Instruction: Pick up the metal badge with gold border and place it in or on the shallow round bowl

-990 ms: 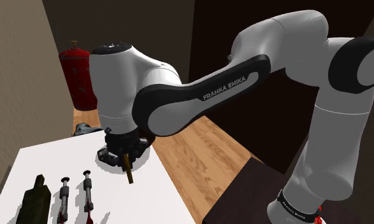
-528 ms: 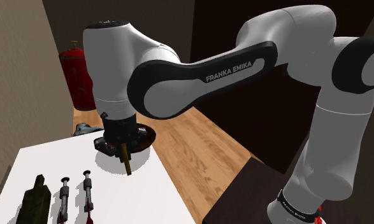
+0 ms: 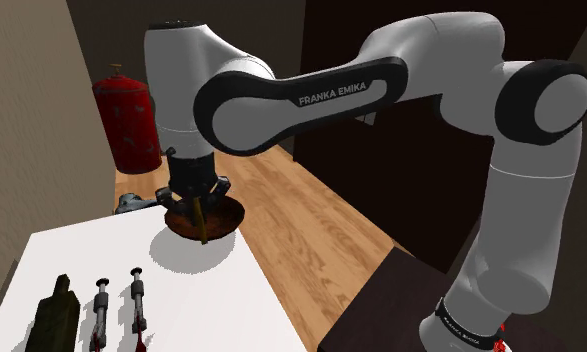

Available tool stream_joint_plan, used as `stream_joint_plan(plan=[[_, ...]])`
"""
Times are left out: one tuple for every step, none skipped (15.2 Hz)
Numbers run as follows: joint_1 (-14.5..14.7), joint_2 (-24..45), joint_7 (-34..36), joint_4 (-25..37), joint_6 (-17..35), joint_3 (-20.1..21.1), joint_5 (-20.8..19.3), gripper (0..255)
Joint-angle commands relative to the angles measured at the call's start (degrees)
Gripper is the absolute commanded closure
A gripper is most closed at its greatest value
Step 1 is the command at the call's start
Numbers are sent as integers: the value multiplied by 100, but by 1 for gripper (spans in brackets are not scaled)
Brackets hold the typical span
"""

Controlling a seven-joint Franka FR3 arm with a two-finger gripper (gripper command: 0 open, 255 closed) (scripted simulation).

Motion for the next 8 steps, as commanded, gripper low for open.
stream_joint_plan(plan=[[-74, 181, -193, 218, -45, -92, -85, 255], [-108, 275, -289, 338, -74, -138, -126, 255], [-139, 374, -383, 468, -108, -184, -168, 255], [-166, 478, -476, 607, -146, -229, -212, 255], [-189, 588, -569, 756, -188, -274, -258, 255], [-206, 703, -662, 916, -234, -321, -304, 255], [-220, 825, -755, 1088, -285, -367, -351, 255], [-229, 952, -848, 1271, -342, -413, -400, 255]])
